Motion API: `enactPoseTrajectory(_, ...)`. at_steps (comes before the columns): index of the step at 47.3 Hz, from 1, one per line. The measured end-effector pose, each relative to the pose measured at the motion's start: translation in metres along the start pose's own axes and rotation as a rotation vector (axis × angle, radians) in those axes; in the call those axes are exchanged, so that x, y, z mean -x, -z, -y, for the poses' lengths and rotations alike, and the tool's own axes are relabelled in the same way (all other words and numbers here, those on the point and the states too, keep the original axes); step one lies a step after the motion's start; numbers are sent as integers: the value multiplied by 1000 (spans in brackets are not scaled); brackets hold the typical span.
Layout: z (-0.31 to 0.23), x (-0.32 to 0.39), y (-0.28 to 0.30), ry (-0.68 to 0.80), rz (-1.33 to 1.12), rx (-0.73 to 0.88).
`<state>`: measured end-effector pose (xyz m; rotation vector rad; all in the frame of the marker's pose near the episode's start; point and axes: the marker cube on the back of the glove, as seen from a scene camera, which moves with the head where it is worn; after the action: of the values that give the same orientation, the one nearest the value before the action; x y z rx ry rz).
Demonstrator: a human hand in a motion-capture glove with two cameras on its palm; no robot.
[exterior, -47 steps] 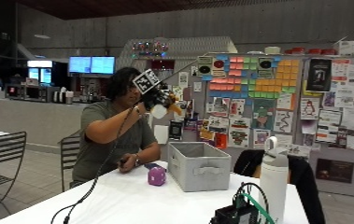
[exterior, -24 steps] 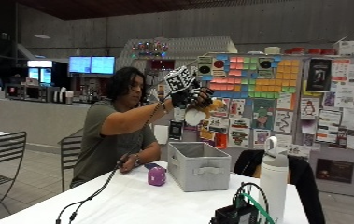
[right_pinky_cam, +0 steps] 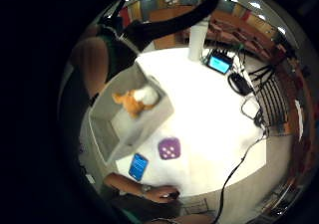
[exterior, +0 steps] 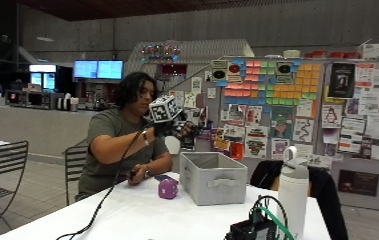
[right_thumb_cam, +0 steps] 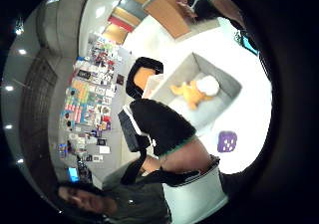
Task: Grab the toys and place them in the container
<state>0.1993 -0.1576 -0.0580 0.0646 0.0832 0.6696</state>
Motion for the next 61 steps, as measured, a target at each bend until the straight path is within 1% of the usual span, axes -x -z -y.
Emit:
enactPoseTrajectory(7, -57, -42, -57, -1, 14, 71)
enactPoseTrajectory(11, -80, -69, -102, -12, -37, 94)
enactPoseTrajectory(17, -92, -96, -150, -58, -55, 90)
enactPoseTrajectory(21, -94, -99, -182, -69, -40, 147)
enactPoseTrajectory(24, -95, -102, -199, -69, -91, 169)
enactPoseTrajectory(28, -95, -107, -206, -53, -164, 62)
enactPoseTrajectory(31, -92, -112, -208, -45, -162, -15)
enactPoseTrajectory(37, -92, -120, -208, 32, -182, -134)
enactPoseTrajectory(43, -112, -116, -179, 33, -93, -193)
enactPoseTrajectory(47, -136, -92, -129, 20, 83, -243)
enactPoseTrajectory(50, -153, -71, -84, 38, 171, -297)
enactPoseTrajectory(56, -178, -13, 13, 170, 214, -407)
enactPoseTrajectory(61, -179, 37, 71, 331, 203, -478)
